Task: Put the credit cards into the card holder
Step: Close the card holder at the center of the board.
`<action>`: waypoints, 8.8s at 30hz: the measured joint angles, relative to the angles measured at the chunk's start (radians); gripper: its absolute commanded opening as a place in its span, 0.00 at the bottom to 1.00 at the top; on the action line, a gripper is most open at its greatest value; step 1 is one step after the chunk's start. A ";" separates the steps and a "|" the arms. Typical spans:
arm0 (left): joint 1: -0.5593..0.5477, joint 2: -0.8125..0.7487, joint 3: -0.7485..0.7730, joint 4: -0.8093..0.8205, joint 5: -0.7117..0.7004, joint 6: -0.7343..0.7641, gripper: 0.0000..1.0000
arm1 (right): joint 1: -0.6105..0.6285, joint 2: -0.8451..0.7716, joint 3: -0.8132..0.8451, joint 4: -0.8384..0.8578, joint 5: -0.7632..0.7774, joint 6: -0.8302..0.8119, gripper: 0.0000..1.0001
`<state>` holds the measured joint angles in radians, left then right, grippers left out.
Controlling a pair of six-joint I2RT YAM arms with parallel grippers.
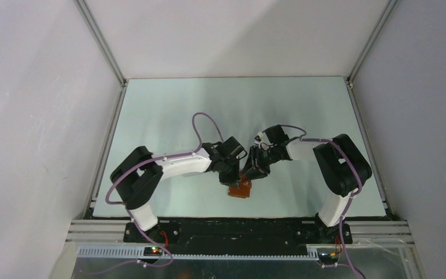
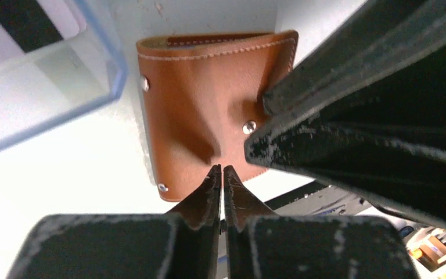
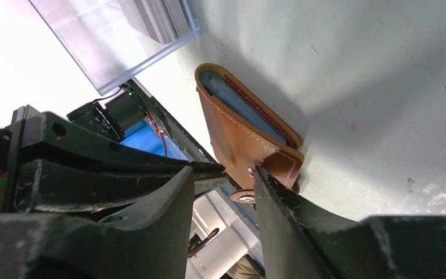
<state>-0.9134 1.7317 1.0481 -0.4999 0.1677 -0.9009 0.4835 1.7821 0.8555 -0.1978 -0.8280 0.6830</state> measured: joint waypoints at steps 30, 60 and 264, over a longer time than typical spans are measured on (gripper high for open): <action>0.063 -0.047 -0.067 0.204 0.172 -0.019 0.25 | -0.015 0.023 0.045 -0.026 0.053 -0.065 0.40; 0.045 -0.001 -0.064 0.208 0.114 -0.023 0.00 | -0.016 -0.019 0.067 -0.109 0.060 -0.102 0.45; 0.024 0.015 -0.017 0.070 0.028 0.011 0.00 | 0.161 -0.021 0.147 -0.304 0.328 -0.227 0.00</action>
<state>-0.8898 1.7470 1.0309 -0.4301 0.1959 -0.8902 0.6441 1.7611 1.0027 -0.5022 -0.5003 0.4564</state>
